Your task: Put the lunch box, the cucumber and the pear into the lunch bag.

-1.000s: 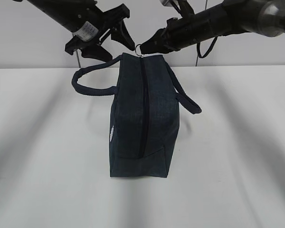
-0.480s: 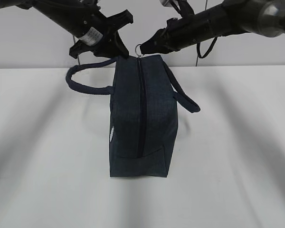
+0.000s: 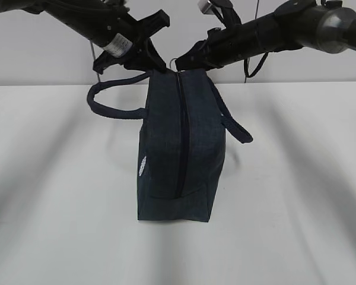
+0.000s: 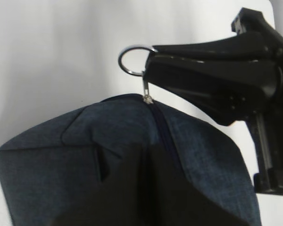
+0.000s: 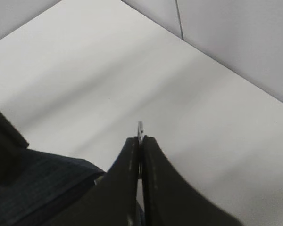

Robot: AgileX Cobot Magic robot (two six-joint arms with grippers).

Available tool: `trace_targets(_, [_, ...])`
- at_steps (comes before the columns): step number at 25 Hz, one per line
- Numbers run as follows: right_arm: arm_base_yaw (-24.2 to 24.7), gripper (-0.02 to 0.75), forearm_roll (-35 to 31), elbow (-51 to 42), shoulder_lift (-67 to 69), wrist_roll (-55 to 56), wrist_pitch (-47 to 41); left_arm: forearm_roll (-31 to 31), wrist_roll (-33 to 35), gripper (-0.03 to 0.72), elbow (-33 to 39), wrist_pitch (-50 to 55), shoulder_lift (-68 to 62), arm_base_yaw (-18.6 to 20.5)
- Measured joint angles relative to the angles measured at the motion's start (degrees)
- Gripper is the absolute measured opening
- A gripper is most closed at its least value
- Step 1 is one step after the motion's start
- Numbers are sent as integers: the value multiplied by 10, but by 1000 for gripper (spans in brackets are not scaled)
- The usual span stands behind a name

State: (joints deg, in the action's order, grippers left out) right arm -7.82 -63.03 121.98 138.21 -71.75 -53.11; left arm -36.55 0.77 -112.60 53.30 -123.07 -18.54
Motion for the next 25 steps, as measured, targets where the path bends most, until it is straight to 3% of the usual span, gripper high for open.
trace_targets(7, [0, -16, 28, 0, 0, -1, 6, -25, 24, 15, 0, 12, 0, 0])
trace_targets(25, [0, -16, 92, 4, 0, 37, -25, 0, 50, 15, 0, 33, 41, -3])
